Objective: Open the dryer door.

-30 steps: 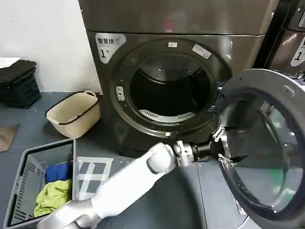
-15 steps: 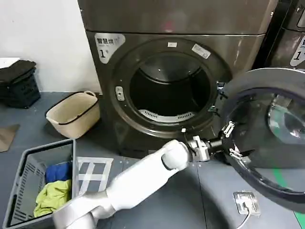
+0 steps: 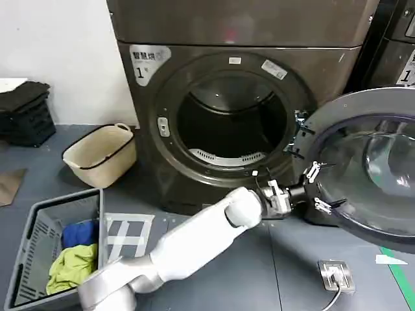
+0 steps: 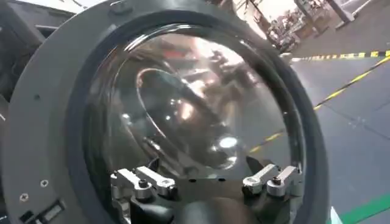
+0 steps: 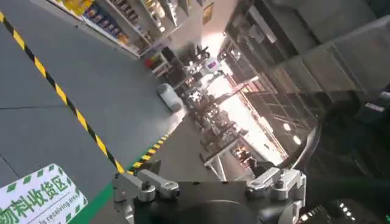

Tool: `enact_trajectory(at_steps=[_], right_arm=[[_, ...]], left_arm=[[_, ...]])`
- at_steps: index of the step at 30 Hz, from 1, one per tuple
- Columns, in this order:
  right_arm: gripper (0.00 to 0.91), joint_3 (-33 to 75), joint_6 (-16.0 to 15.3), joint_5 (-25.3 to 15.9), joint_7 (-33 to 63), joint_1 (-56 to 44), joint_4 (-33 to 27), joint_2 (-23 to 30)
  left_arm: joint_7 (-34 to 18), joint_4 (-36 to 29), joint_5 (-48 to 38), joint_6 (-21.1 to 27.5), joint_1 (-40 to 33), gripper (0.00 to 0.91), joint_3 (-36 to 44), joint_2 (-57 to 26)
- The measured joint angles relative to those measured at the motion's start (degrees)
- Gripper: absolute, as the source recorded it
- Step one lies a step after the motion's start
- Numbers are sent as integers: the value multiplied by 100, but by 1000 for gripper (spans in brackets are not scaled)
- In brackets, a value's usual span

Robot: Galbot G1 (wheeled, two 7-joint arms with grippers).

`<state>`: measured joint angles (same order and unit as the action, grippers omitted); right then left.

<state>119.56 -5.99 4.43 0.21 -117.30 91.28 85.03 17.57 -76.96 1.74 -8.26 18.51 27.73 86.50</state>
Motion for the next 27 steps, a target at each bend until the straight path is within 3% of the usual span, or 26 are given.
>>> enact_trajectory(at_steps=[8,13,18,27], right_arm=[[907,-2,-40,-17,0,-1,-25,-58],[907,35,-217,-52,-6,24,16,-76],[907,102,-317,-136,0,53,38,-105],[907,125,-312,2,-116,97,156,-123]], left_arm=[[249,-152,-135,84,91,907,-8,-115],[421,-596,-188,333,262,907,-37,-362],[531,-1410,-350,607,563,907,-200,-826],[356,-3194,-1515,1607,1237,907,-788,-2126]])
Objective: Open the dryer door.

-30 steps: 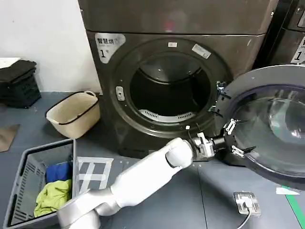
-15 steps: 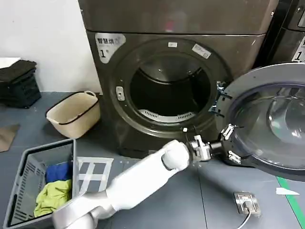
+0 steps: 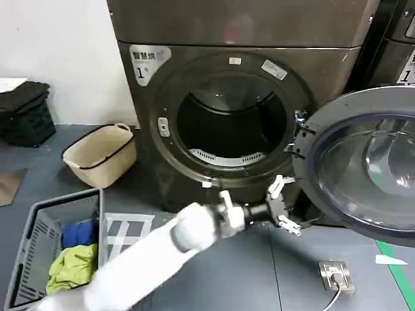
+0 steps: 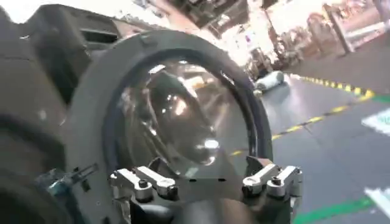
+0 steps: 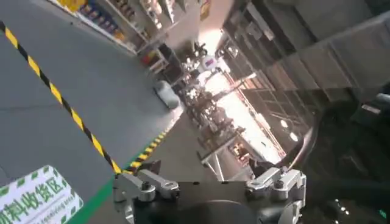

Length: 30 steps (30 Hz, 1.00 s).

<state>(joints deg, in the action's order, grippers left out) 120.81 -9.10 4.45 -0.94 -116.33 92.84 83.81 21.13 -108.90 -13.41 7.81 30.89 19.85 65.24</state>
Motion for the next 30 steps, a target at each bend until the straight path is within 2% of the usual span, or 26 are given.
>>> enact_trajectory(at_steps=[8,16,18,21,30], right_arm=[[907,-26,-133,16,-43,88,145,8],[907,-28,-126,-173,7,112,-30,12],[907,-26,-84,-279,40,111,-114,-14],[907,-24,4,-359,113,130,-265,-34],[907,-75,171,-397,95,229,-693,-36]], left_arm=[[-591,-1433,-1152,1145,957,907,-1150,-1234],[-1536,-2129,-2618,2638,2560,907,-2957,-2072],[-2006,-2171,-3152,3087,2821,907,-3398,-2184],[-2866,-2201,-4036,3405,3101,907,-3948,-2259],[-5632,-2154,-6747,3445,3671,907,-4888,-2527]])
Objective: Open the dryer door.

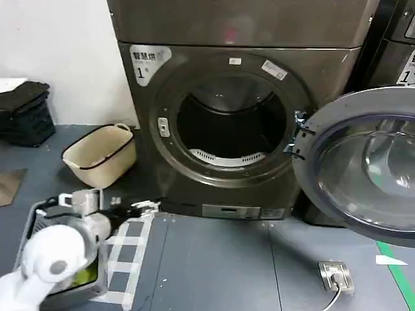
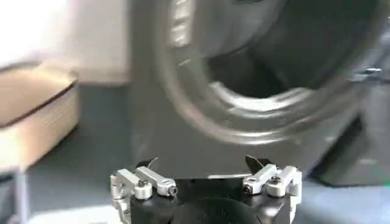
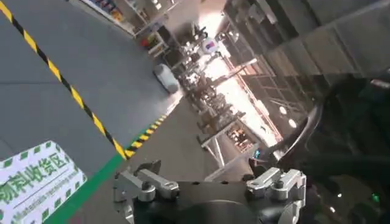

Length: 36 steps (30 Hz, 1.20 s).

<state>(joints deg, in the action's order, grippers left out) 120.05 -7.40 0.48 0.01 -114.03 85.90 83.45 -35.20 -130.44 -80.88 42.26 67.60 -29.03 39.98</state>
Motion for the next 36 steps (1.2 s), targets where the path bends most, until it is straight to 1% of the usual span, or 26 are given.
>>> enact_trajectory(at_steps=[2,5,9,14,16,21,31,36], right_arm=[[907,0,32,12,-25,0,-56,-26],[907,-1,46,21,-55,-1,-111,-70],[907,-6,66,23,-80,30,-144,-98],[907,-18,89,74,-113,57,-95,-91],[907,-18,100,164,-149,53,-87,-90],[907,17,118,314,-200,20,-89,-93],[907,34,357,487,-222,37,-192,-98],[907,37,460,503,-234,49,-251,-107]], left_arm=[[-413,46,-524,-1,138,907,-157,-58],[-941,129,-1095,-2,383,907,-377,-188],[-1857,226,-2084,-4,618,907,-574,-382],[-2623,312,-3202,-7,874,907,-793,-646],[-2786,380,-3638,-8,953,907,-877,-769],[-3076,587,-4356,-9,969,907,-1000,-1006],[-3501,1014,-4888,-8,1038,907,-1218,-1158],[-3620,1306,-5396,-182,1033,907,-1384,-1174]])
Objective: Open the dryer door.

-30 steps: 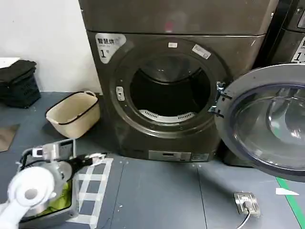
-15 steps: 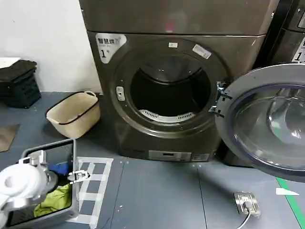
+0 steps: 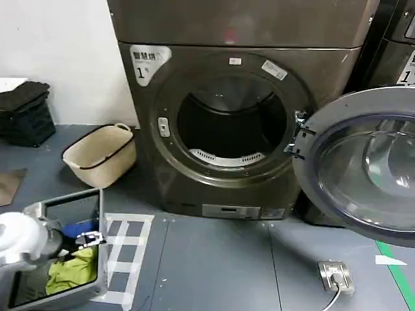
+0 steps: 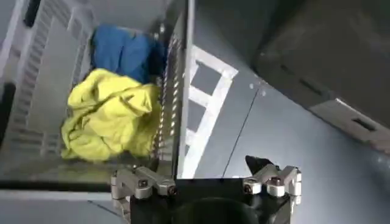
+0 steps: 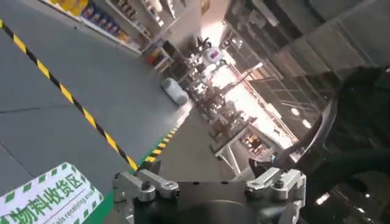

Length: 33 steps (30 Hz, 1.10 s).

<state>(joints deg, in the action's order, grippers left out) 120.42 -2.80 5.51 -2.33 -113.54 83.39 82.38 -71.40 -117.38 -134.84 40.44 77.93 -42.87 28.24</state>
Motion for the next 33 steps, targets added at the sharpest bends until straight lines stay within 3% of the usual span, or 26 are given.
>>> enact_trajectory(at_steps=[14,33], right_arm=[[907,-6,55,-7,-77,57,-43,2],[907,-9,65,-24,-56,39,-268,-34]], left_arm=[[16,763,-196,-22,-22,907,-403,62],[25,1198,-211,84,-112,907,-475,79]])
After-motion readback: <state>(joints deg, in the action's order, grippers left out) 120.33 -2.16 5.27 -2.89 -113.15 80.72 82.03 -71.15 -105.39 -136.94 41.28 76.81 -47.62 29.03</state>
